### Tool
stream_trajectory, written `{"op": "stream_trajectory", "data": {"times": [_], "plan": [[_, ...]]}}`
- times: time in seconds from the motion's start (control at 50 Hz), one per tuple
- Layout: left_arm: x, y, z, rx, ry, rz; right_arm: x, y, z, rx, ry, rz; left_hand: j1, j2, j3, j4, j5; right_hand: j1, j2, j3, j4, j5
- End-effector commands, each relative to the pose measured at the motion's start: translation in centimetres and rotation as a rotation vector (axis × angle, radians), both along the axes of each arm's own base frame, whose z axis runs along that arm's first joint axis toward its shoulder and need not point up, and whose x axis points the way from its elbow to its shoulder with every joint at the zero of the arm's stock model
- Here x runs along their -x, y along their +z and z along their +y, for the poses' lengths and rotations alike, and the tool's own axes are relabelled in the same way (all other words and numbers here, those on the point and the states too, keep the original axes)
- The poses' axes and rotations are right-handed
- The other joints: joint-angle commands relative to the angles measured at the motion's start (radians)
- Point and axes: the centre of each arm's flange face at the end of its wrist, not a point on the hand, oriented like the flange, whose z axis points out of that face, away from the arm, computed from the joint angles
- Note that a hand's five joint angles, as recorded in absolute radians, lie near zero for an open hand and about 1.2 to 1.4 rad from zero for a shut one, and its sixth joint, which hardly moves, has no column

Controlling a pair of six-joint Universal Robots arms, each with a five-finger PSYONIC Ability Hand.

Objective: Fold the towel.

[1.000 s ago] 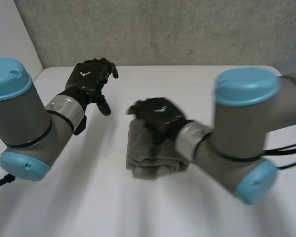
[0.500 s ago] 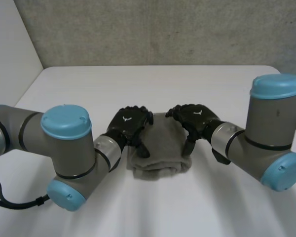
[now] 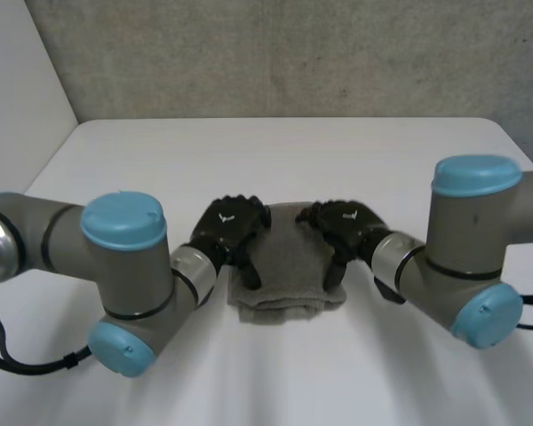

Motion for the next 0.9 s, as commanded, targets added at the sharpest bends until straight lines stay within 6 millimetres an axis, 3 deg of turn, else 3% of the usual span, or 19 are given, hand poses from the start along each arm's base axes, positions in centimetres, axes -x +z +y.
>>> {"op": "stream_trajectory", "data": {"times": [0.02, 0.06, 0.12, 0.22, 0.32, 0.54, 0.9], "plan": [[-0.2, 4.9, 0.0, 0.105, 0.001, 0.059, 0.7, 6.4, -0.1, 0.149, -0.024, -0.074, -0.088, -0.081, -0.074, -0.090, -0.042, -0.048, -0.056, -0.052, -0.071, -0.059], [-0.3, 7.3, 0.3, 0.149, 0.000, 0.089, 1.3, 8.8, -0.3, 0.215, -0.073, -0.093, -0.091, -0.084, -0.077, -0.093, -0.045, -0.048, -0.056, -0.052, -0.071, -0.059], [-0.6, 8.4, 0.5, 0.161, 0.003, 0.099, 1.8, 10.0, -0.5, 0.250, -0.115, -0.098, -0.091, -0.084, -0.077, -0.093, -0.045, -0.048, -0.056, -0.052, -0.071, -0.059], [-3.6, 13.2, -0.4, 0.226, 0.118, 0.133, 4.0, 14.0, -1.2, 0.365, -0.276, -0.116, -0.091, -0.084, -0.077, -0.093, -0.045, -0.048, -0.056, -0.052, -0.071, -0.059], [-5.6, 15.3, -1.7, 0.260, 0.211, 0.150, 5.9, 15.6, -2.3, 0.410, -0.358, -0.124, -0.091, -0.084, -0.077, -0.093, -0.045, -0.048, -0.056, -0.052, -0.071, -0.059], [-7.4, 16.6, -2.9, 0.201, 0.292, 0.171, 7.8, 15.5, -3.4, 0.371, -0.414, -0.089, -0.091, -0.084, -0.077, -0.093, -0.045, -0.048, -0.056, -0.052, -0.071, -0.059], [-7.8, 16.5, -2.7, 0.155, 0.305, 0.169, 8.7, 15.6, -4.1, 0.374, -0.443, -0.083, -0.082, -0.075, -0.068, -0.084, -0.037, -0.048, -0.056, -0.052, -0.071, -0.059]]}}
